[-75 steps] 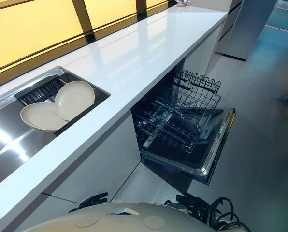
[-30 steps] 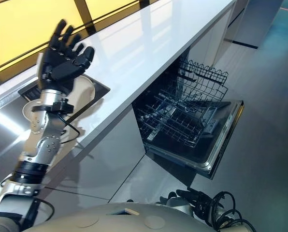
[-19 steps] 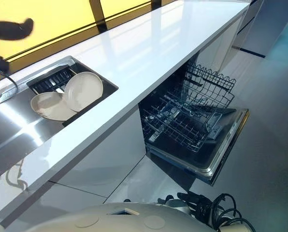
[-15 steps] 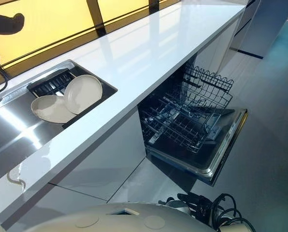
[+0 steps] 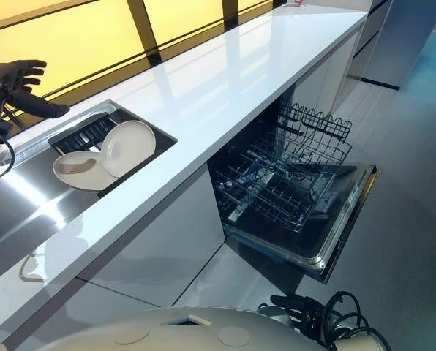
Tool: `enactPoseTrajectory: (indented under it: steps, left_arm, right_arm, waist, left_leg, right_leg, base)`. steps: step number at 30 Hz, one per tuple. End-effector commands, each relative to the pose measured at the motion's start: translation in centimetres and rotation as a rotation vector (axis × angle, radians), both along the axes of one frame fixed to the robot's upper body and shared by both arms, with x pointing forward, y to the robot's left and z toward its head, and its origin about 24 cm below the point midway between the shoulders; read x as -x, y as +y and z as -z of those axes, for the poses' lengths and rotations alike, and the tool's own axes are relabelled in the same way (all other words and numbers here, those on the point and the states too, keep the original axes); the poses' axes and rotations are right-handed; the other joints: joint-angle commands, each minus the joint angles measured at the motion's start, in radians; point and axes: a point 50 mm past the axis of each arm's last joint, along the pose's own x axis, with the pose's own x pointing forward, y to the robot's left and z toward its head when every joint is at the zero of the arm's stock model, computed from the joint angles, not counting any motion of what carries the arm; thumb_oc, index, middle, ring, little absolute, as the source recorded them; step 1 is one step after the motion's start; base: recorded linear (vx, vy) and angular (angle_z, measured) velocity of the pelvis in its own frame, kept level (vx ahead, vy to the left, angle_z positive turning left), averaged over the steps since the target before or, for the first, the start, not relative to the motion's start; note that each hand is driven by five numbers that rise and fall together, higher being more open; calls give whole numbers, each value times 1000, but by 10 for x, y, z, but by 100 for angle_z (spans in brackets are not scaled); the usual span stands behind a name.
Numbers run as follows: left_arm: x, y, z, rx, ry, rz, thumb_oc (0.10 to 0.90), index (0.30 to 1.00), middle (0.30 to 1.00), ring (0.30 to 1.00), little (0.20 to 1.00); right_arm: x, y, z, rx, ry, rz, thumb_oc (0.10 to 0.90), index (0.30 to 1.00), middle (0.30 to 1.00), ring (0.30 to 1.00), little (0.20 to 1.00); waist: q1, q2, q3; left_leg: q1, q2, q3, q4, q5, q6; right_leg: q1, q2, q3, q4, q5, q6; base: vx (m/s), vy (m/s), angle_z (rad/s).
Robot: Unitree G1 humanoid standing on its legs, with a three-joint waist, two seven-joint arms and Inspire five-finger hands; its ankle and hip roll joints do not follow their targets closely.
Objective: Pick up plates and place into dishwasher.
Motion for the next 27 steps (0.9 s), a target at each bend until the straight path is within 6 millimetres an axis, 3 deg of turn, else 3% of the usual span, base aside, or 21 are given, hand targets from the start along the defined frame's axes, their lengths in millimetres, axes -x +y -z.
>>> enactPoseTrajectory:
  steps: [1,10,14,27]
  left_arm:
    - [10,13,-93,-18,-349,-76,800,900,900,900,900]
    - [15,27,-67,59,-269,-146,800,900,900,900,900]
    - [14,27,-45,76,-247,-165,800,900,900,900,900]
    - [12,15,15,90,-244,-190,800,900,900,900,900]
  right_arm:
    - [15,-11,-1,35,73,-33,800,900,900,900,900]
    - [27,-19,-3,57,75,-48,800,900,900,900,900]
    - [29,-22,-4,70,70,-75,800,900,900,900,900]
    - [40,-34,-8,106,71,-142,800,900,900,900,900]
  waist:
    - [-16,41,5]
    - [-38,34,20]
    - [-45,27,25]
    - [-69,-1,64]
  left_leg:
    - [5,-89,70,29,-107,52]
    - [4,-103,78,45,-126,64]
    - [2,-108,82,51,-132,69]
    - [-12,-136,86,58,-143,87]
  right_leg:
    - [-8,27,50,102,-124,81]
    - [-25,17,69,129,-129,90]
    - [-34,13,75,147,-134,92]
    - [-78,-2,102,175,-126,107]
  base:
    - [87,70,-1]
    - [78,99,-8]
    - [99,133,-5]
    - [93,140,-9]
